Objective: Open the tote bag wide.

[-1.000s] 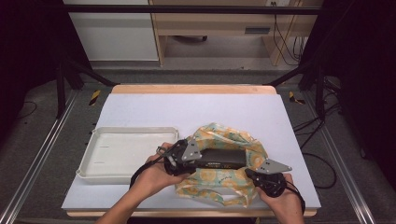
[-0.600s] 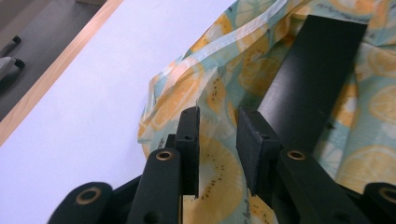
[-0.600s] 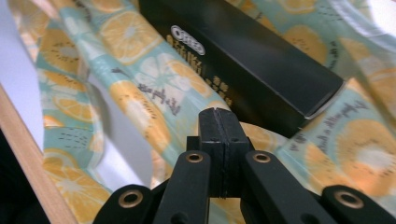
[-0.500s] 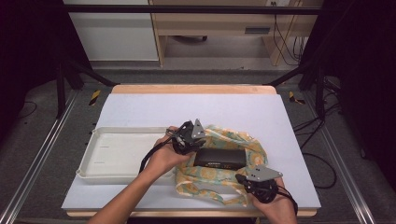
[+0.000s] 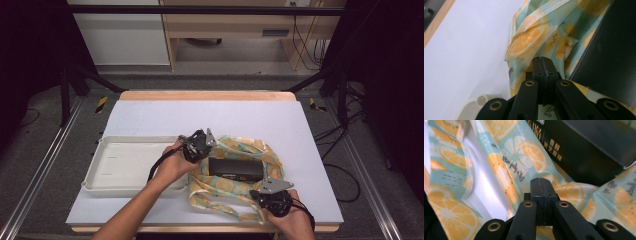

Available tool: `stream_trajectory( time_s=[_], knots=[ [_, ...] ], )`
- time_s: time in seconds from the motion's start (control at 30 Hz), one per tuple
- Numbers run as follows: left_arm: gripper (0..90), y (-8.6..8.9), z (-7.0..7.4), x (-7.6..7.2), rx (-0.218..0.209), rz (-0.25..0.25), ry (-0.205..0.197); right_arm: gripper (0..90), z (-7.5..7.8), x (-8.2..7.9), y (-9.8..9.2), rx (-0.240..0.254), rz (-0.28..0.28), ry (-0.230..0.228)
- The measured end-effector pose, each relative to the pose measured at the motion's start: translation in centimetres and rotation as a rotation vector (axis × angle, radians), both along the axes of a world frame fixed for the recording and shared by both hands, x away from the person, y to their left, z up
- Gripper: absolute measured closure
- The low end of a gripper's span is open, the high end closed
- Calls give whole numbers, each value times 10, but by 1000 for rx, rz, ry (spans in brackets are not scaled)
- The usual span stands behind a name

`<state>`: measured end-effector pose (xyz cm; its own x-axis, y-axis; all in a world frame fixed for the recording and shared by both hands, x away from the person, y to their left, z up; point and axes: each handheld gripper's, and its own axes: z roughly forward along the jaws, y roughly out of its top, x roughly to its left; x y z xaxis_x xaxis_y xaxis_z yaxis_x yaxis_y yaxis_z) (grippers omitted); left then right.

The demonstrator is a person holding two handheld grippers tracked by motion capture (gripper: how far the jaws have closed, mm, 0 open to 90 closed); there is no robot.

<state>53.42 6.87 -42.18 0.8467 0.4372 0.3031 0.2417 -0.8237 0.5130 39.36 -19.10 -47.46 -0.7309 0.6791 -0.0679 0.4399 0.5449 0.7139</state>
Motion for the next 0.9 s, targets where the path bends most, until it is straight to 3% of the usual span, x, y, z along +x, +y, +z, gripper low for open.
stream_trajectory(
  time_s=[0.27,0.9],
  knots=[
    [900,12,-12,2,46,37,29,900,-4,2,-1,-12,-2,19],
    [900,20,-24,-12,83,17,82,900,-4,7,-14,-10,-48,17]
  ],
)
